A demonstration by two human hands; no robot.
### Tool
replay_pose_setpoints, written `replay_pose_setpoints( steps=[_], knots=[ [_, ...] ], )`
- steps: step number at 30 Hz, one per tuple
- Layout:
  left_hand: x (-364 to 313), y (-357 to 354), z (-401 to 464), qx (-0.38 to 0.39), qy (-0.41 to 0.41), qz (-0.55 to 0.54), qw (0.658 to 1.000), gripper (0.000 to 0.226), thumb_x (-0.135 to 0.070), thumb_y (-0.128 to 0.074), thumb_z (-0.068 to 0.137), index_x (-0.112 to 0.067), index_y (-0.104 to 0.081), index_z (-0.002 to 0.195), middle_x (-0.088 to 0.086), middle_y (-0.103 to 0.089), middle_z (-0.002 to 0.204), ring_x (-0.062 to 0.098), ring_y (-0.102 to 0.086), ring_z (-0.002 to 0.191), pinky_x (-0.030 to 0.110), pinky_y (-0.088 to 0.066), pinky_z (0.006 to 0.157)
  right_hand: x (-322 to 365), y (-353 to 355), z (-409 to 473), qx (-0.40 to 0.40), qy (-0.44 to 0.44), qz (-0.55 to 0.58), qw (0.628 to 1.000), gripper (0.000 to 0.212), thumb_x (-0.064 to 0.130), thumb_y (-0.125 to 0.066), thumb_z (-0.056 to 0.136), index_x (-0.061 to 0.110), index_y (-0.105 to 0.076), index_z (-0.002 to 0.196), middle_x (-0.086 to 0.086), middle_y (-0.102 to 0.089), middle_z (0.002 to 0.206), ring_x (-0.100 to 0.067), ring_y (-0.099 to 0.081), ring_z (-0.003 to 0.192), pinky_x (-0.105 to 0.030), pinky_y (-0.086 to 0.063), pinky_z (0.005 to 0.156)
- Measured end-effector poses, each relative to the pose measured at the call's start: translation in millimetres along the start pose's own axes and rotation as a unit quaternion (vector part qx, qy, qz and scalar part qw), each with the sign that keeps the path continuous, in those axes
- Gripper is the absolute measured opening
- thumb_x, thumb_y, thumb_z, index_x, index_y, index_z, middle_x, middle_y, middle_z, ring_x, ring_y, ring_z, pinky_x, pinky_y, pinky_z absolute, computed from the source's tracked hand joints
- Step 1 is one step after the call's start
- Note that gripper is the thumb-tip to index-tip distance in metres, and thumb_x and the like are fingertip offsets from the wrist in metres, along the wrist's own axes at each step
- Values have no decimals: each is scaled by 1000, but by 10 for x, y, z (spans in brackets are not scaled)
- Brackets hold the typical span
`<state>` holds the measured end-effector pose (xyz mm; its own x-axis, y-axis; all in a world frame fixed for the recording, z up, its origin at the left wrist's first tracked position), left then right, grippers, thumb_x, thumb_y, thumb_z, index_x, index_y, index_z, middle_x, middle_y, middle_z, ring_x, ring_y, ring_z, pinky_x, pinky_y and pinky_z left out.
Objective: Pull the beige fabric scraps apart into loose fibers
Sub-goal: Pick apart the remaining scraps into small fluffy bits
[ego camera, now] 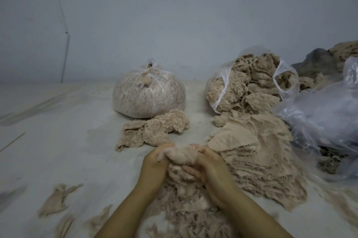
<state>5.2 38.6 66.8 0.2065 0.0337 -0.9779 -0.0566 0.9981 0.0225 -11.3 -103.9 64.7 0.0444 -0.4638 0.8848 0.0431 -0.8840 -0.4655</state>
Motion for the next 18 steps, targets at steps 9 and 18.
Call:
replay_pose_setpoints(
  steps=[9,18],
  knots=[
    [129,-103,-59,112,224,-197,948,36,-24,-47,96,3,-71,96,24,-70,97,33,-71,82,37,-59,59,-85,64,6,-24,-10,-144,989,37,24,-77,76,5,-66,105,-13,-70,100,-16,-70,84,-20,-53,65],
    [127,-23,9,54,198,-198,958,37,-34,-52,93,1,-60,101,4,-61,59,15,-60,48,28,-51,46,-33,239,40,-157,11,-116,981,40,32,-52,97,-1,-71,85,-22,-70,85,-32,-69,76,-31,-49,67]
  ],
)
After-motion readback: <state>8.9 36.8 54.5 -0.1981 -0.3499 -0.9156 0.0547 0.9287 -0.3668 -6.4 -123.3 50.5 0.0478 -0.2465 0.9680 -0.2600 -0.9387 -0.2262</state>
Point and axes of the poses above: each hand's wrist, its own z-axis towards the middle knuckle, its own y-axis out of the back of the hand, x = y × z, the point moved 5 cm from there along z, towards the middle knuckle
